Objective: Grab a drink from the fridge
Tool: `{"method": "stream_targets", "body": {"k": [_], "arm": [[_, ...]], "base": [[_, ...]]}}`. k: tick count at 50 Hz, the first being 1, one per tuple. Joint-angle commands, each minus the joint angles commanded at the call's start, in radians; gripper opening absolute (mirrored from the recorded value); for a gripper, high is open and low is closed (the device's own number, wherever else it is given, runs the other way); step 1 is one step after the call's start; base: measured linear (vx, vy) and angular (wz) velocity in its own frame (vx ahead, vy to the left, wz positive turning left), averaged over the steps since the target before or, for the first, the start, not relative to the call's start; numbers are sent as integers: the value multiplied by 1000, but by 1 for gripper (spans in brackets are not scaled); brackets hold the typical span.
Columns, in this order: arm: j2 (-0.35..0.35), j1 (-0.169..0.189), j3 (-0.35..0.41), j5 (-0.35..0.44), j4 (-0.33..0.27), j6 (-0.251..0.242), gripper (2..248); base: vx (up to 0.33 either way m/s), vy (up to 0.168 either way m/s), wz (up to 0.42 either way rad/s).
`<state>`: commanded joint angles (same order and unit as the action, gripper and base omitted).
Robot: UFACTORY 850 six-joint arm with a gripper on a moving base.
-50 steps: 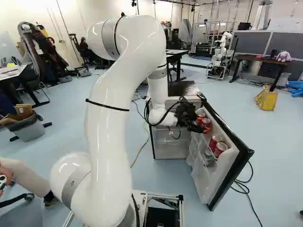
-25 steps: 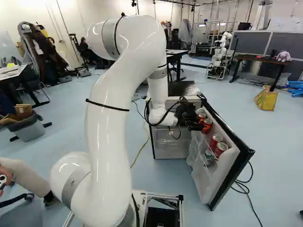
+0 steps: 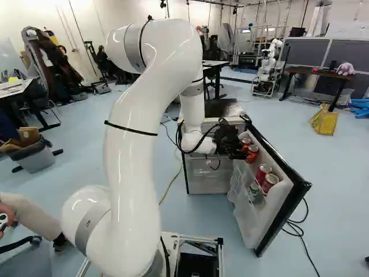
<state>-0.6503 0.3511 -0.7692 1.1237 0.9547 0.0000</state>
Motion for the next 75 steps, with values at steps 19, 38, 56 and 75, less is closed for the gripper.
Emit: {"method": "stream_targets", "body": {"k": [19, 38, 56, 75], "arm": [[8, -4, 12, 20, 0, 0, 82], [22, -9, 37, 44, 0, 0, 82], [37, -14, 61, 67, 0, 0, 82], [54, -21, 88, 93, 0, 0, 82]], "base": [[0, 0, 0], [0, 0, 0], [0, 0, 0], [0, 0, 0]]}}
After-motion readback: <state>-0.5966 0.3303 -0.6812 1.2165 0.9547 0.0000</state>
